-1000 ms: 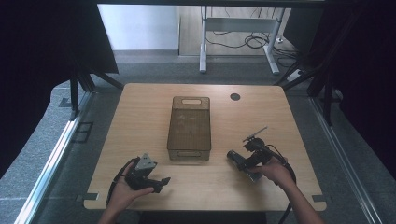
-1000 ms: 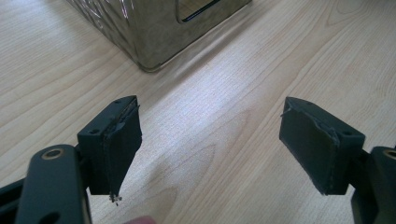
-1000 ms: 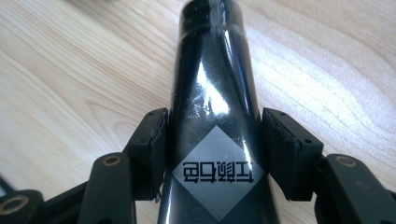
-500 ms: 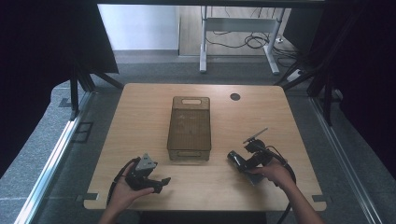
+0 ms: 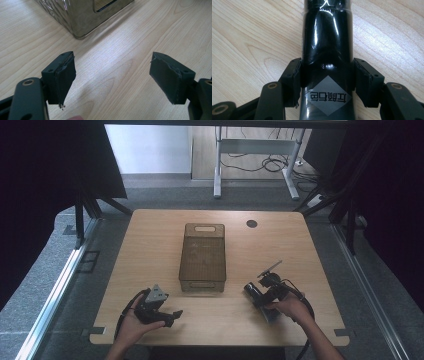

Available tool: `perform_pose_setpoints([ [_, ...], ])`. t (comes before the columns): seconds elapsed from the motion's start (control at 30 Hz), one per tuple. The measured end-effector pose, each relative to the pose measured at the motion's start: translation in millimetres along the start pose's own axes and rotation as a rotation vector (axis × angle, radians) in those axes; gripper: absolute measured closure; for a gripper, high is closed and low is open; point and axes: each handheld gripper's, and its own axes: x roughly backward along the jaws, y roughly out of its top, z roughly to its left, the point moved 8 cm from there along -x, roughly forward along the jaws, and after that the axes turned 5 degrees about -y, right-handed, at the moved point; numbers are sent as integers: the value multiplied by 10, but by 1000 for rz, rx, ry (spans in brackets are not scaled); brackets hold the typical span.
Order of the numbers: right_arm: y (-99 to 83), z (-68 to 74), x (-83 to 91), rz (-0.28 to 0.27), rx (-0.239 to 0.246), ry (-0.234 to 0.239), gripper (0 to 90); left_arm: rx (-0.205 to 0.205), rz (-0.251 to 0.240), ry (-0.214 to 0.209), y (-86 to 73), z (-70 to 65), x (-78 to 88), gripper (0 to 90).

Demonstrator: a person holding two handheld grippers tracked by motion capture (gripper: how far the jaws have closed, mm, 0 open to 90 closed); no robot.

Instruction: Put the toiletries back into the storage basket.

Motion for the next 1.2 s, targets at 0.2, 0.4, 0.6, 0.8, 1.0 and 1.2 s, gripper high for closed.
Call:
perform_pose_setpoints([
  [0.2, -9, 45, -15, 25, 62, -72, 421, 1, -2, -1, 5, -6, 4, 212],
  [0.4, 88, 83, -65, 22, 71, -114, 383, -2, -1, -3, 4, -13, 1, 212],
  [0.6, 132, 100, -65, 55, 87, -141, 468, 4, -8, 1, 4, 9, 25, 212],
  [0.8, 210, 53, 110, 8, -5, -12, 477, 6, -7, 2, 4, 14, 26, 212],
  [1.0, 315, 62, 392, -36, -27, 35, 478, -2, -5, -2, 9, -4, 13, 212],
  [1.2, 469, 92, 612, -67, -39, 65, 478, -1, -7, -4, 8, 3, 16, 212],
])
